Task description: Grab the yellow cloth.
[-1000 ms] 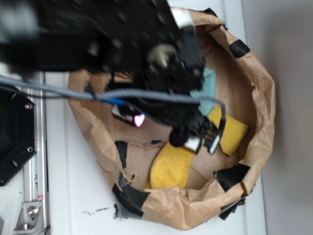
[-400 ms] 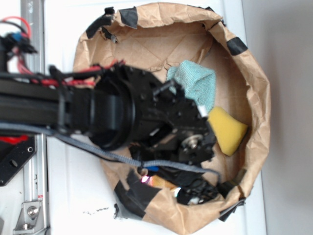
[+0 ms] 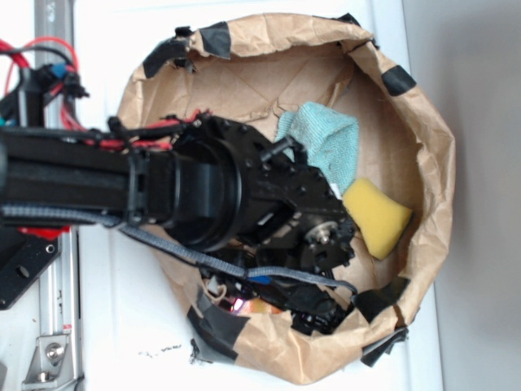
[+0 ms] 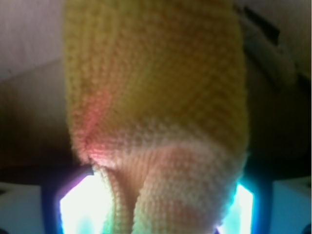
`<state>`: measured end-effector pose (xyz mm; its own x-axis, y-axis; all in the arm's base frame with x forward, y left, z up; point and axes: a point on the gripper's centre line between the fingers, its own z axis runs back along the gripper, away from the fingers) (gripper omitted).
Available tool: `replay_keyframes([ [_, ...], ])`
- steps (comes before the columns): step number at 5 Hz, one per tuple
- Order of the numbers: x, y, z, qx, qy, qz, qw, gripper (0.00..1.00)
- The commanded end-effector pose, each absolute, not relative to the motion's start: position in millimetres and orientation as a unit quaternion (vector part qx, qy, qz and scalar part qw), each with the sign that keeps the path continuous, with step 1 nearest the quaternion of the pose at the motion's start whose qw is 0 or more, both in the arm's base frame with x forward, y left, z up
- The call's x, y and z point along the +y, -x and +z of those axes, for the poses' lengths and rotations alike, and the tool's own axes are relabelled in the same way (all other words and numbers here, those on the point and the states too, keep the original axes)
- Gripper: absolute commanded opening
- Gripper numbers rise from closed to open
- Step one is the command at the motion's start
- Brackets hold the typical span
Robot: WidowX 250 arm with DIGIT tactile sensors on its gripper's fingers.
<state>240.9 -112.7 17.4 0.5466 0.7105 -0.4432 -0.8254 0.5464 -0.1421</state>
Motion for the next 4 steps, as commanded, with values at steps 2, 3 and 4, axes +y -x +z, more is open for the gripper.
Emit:
replay_keyframes([
  [2, -117, -226, 37, 0.14, 0.189, 0.38, 0.895, 0.0],
  [3, -88, -231, 73, 0.053, 0.178, 0.351, 0.918, 0.0],
  [4, -43, -244, 121, -0.07, 0.164, 0.324, 0.929, 0.0],
])
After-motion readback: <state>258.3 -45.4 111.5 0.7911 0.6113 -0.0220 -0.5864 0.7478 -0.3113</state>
